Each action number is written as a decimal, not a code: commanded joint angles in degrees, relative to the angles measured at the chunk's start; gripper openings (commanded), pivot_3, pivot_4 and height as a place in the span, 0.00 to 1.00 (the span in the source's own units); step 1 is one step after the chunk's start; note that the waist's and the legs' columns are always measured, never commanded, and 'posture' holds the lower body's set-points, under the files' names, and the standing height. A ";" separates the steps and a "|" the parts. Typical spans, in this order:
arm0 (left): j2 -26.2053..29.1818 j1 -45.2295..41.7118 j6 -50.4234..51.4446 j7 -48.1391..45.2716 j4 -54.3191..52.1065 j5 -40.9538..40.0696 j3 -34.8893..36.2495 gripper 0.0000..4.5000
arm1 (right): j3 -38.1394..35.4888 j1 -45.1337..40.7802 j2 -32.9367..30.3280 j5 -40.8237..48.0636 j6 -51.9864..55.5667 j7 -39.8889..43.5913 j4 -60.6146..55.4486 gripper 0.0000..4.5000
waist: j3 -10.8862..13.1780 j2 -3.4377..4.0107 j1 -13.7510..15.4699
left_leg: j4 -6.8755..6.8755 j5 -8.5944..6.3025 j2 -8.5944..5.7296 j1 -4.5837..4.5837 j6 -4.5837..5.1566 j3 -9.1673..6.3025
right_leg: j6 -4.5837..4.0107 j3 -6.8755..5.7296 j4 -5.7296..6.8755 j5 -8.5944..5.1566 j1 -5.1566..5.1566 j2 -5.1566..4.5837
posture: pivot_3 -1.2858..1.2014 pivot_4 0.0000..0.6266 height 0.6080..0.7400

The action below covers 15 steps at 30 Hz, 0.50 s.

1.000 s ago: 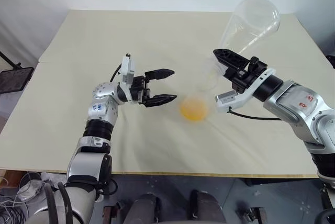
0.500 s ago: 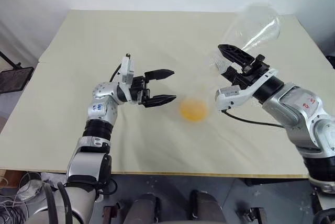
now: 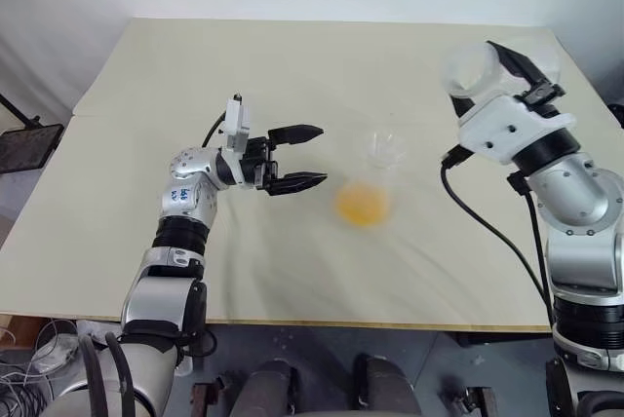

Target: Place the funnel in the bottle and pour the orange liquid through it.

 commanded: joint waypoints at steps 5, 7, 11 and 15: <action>1.25 -1.02 -0.37 0.49 -0.98 0.91 -0.30 1.00 | -13.52 0.76 5.47 14.64 16.21 -2.54 1.50 0.54 | 0.00 0.00 0.05 | 0.01 0.00 -0.01 0.00 0.00 0.00 | 0.00 0.01 0.04 0.00 0.00 -0.01 | 0.52 0.24 1.00; 1.39 -0.68 -0.39 0.77 -1.11 1.11 -0.38 1.00 | -17.13 0.20 6.84 19.41 19.15 -3.31 3.69 0.54 | 0.00 0.00 0.03 | 0.00 0.00 -0.01 0.00 0.00 -0.01 | 0.00 0.01 0.04 0.00 0.00 -0.01 | 0.52 0.24 1.00; 1.39 0.26 0.00 1.04 -2.14 1.22 -0.46 1.00 | -20.27 0.37 6.54 26.50 18.44 -1.57 10.18 0.54 | 0.00 0.01 -0.15 | -0.01 0.00 -0.01 0.01 0.00 0.01 | 0.00 0.01 0.04 0.00 -0.01 -0.01 | 0.52 0.24 1.00; 1.49 0.95 0.59 1.53 -3.34 1.12 -0.47 1.00 | -20.58 1.17 5.96 29.50 15.65 -1.36 15.33 0.54 | 0.00 0.01 -0.31 | -0.03 0.00 -0.01 0.03 0.00 0.02 | 0.00 0.02 0.05 0.00 -0.01 -0.01 | 0.52 0.24 1.00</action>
